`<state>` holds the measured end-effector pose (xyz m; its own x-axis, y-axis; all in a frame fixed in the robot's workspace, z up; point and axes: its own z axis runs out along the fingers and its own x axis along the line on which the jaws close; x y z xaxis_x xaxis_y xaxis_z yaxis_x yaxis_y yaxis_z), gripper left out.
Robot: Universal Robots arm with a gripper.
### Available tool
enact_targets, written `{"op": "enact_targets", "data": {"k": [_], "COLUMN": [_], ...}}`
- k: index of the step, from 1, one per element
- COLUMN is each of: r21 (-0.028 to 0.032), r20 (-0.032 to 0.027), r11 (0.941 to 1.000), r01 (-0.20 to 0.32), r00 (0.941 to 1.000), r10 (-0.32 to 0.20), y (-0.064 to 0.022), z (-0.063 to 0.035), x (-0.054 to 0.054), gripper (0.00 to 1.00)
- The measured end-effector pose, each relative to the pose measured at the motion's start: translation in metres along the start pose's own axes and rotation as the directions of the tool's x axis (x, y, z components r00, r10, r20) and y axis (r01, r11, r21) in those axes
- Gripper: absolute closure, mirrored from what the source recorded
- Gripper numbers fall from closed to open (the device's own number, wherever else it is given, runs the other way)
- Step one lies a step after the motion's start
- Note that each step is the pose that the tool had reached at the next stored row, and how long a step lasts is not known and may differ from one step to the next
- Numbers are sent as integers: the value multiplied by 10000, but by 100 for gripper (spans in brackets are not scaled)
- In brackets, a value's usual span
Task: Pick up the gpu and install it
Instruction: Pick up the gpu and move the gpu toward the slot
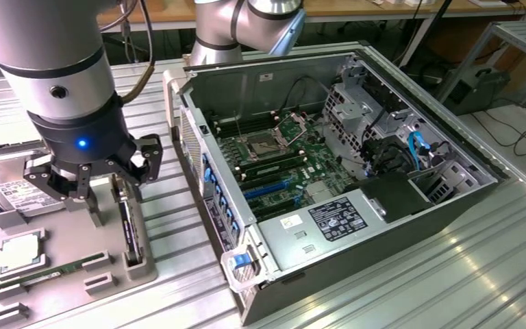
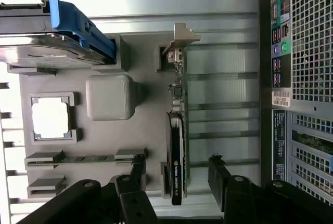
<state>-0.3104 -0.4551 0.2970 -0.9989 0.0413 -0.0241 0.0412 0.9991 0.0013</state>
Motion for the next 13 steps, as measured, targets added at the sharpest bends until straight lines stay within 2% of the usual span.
{"op": "enact_targets", "data": {"k": [10, 13], "r21": [75, 81], "r20": [1, 1], "r11": [10000, 10000], "r01": [2, 3], "r00": [10000, 10000], "r10": [-2, -3], "y": [0, 0], "z": [149, 207], "x": [-4, -2], "gripper": [40, 40]}}
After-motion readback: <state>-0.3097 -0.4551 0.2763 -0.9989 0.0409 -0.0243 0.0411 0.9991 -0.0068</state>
